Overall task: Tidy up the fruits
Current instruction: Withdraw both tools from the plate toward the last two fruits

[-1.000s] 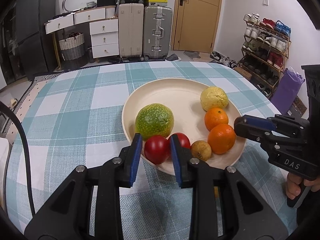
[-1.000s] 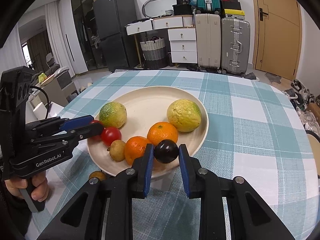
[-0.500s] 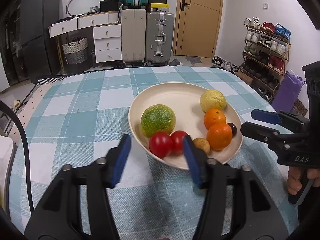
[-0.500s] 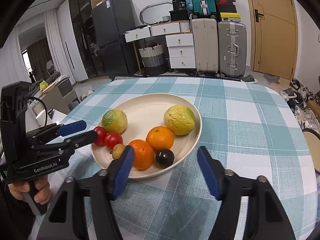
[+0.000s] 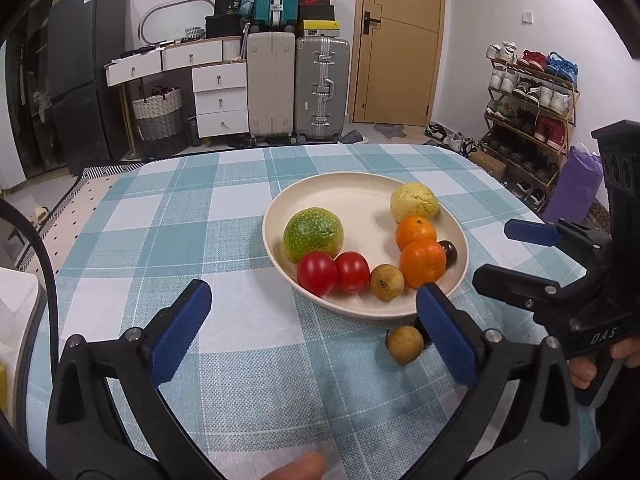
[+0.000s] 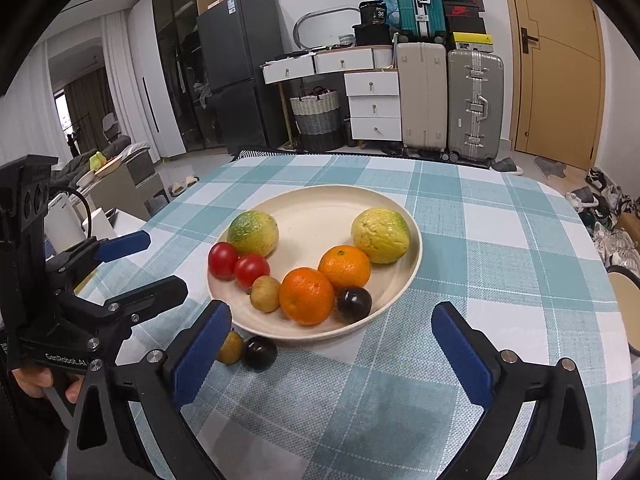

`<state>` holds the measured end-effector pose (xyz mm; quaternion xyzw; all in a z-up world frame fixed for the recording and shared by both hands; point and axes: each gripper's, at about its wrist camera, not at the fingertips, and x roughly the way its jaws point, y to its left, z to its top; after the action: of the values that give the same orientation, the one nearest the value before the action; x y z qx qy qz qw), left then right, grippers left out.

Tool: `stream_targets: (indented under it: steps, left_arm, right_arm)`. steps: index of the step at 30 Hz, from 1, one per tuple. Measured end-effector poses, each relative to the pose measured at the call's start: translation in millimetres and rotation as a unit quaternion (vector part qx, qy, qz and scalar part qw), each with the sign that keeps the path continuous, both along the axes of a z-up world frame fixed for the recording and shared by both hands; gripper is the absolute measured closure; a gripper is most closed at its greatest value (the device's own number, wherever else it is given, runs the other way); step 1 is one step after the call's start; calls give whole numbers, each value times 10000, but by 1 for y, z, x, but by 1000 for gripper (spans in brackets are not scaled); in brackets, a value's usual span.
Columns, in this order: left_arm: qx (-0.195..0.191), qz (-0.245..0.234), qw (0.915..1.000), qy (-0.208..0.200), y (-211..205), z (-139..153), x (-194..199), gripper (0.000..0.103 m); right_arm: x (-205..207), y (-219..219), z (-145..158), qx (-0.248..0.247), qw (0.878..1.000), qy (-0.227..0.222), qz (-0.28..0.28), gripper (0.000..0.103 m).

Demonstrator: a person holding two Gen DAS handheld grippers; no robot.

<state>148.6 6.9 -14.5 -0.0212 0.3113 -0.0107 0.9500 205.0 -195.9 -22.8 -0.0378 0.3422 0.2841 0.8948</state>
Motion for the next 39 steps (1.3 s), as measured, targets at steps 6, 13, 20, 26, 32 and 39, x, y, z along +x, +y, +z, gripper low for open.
stream_targets:
  steps: [6,13,20,26,32,39]
  left_arm:
    - [93,-27,9999,39,-1,-1,-9,1]
    - [84,-2,9999,103,0,-5,-13,1]
    - [63,31,9999,127,2,-7,-11,1]
    - [92,15,9999,135,0,-8,-9,1]
    - [111,-4,9999,129,-2,-8,-9,1]
    - [72,18,9999,144,-1,-9,-8,1]
  right_arm:
    - [-4,6,-9,-285,9992,155,250,1]
    - [-9,12,-15,-373,9970,345,577,3]
    - [-13,21,-22,-437,9932,538,939,24]
    - [-16,30,-26,-406,9902,668,1155,37]
    - [-16,41,-32,-615,9886,695,1187,49]
    - [-15,40,-34,-754,9889,623,1117,59]
